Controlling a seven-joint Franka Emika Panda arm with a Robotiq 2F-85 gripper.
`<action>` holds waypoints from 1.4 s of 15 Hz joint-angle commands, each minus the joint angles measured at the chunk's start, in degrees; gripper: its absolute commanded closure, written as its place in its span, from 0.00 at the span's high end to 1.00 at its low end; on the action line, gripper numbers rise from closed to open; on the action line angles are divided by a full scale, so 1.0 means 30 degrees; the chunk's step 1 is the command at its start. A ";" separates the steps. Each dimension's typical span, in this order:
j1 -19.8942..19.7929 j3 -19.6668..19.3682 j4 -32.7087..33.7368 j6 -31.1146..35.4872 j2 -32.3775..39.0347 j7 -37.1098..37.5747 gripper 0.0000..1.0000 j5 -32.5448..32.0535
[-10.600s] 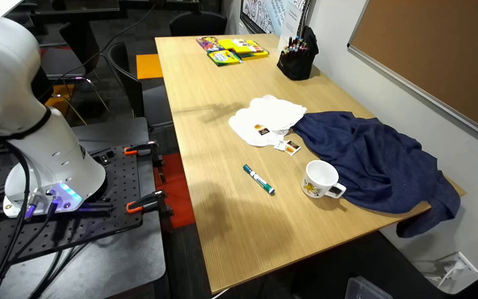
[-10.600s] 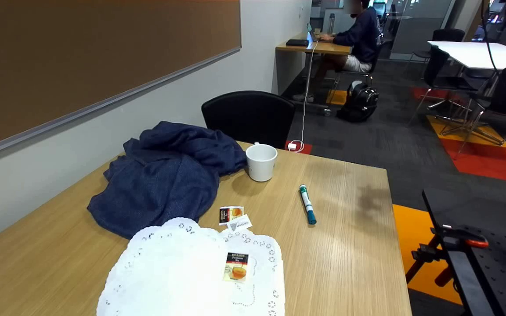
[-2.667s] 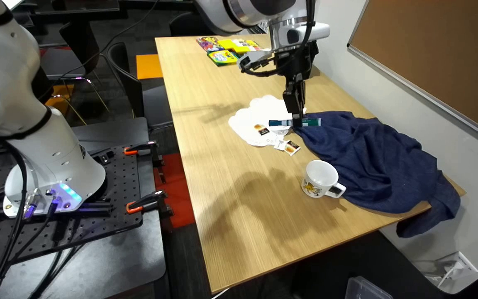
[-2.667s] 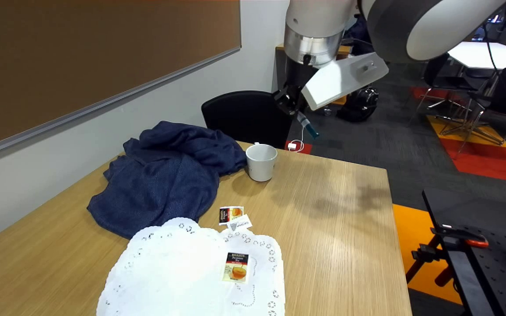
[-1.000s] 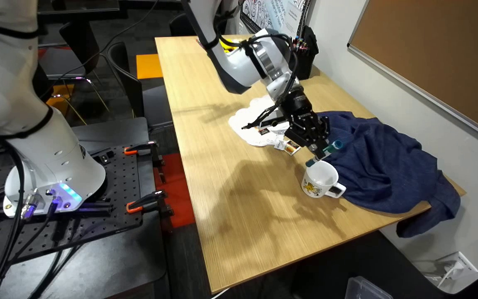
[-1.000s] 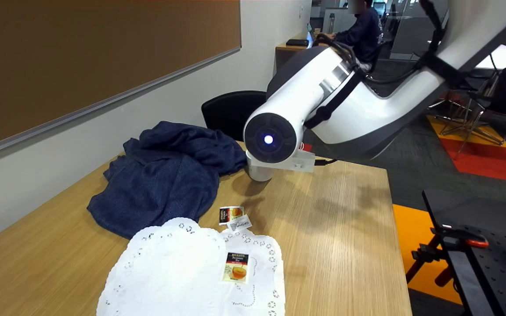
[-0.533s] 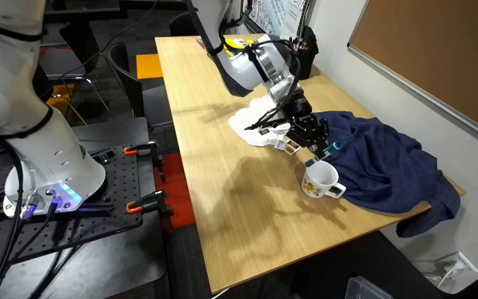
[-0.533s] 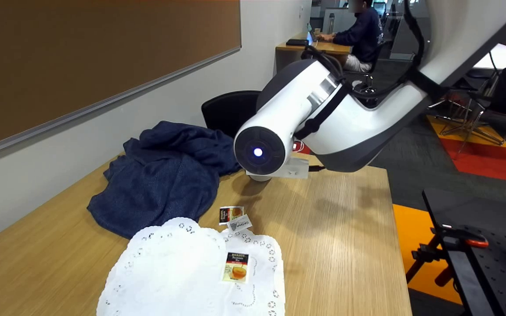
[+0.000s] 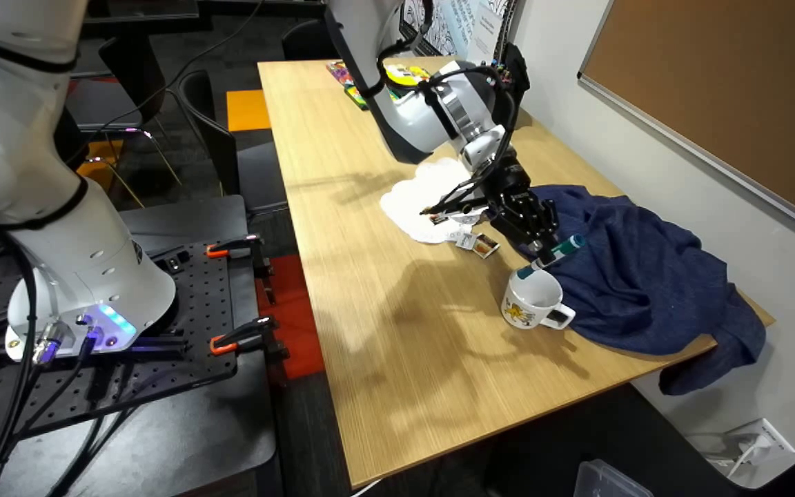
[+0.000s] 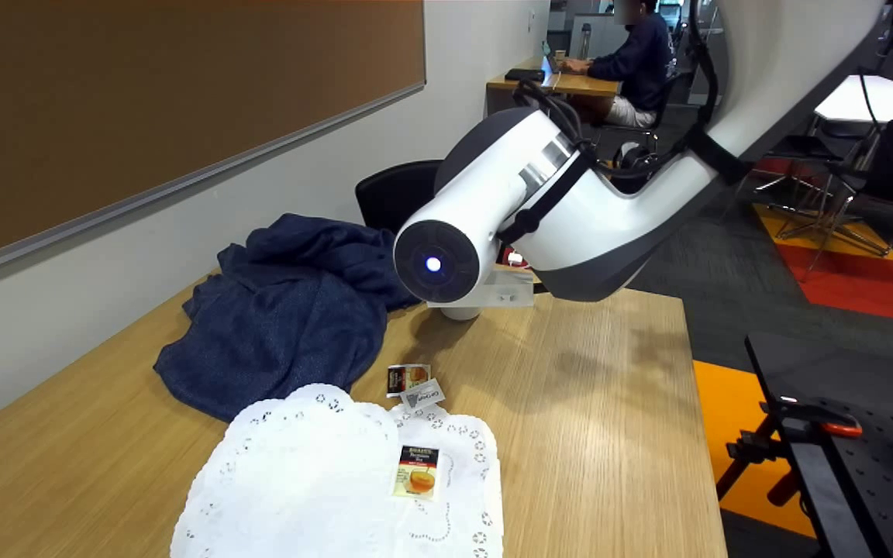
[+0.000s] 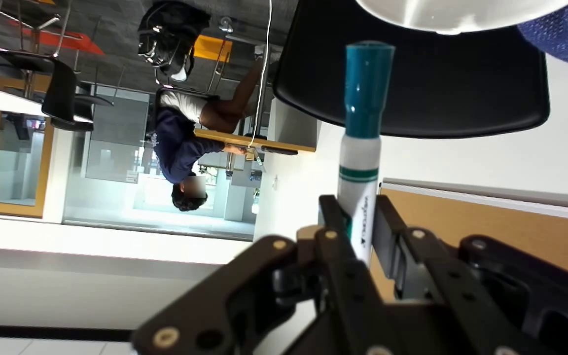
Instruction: Put the marker in the cup
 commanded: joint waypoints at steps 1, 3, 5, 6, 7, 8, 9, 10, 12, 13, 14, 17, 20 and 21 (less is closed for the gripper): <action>-0.0293 0.0123 0.1034 0.0125 0.0564 -0.1194 0.47 -0.0263; -0.0332 0.0113 0.1306 0.0141 0.0768 -0.1607 0.62 -0.0220; -0.0346 0.0111 0.1482 0.0125 0.0917 -0.1837 0.75 -0.0168; -0.0325 0.0110 0.1527 0.0066 0.0924 -0.1894 0.84 -0.0142; -0.0290 0.0117 0.1442 0.0067 0.0795 -0.1802 0.91 -0.0170; -0.0248 0.0114 0.1350 0.0042 0.0661 -0.1727 0.99 -0.0210; -0.0206 0.0123 0.1208 0.0026 0.0459 -0.1663 1.00 -0.0238; -0.0115 0.0145 0.0884 -0.0023 0.0038 -0.1549 1.00 -0.0283; 0.0018 0.0240 0.0118 -0.0055 -0.0982 -0.1386 1.00 -0.0208; 0.0069 0.0313 -0.0349 -0.0089 -0.1667 -0.1417 1.00 -0.0075; 0.0110 0.0380 -0.0804 -0.0055 -0.2336 -0.1383 1.00 -0.0025; 0.0207 0.0646 -0.2090 -0.0211 -0.4365 -0.1565 1.00 0.0227; 0.0133 0.1015 -0.3388 0.0063 -0.6411 -0.2200 1.00 0.0769; 0.0102 0.1110 -0.3739 0.0254 -0.6943 -0.2355 1.00 0.0918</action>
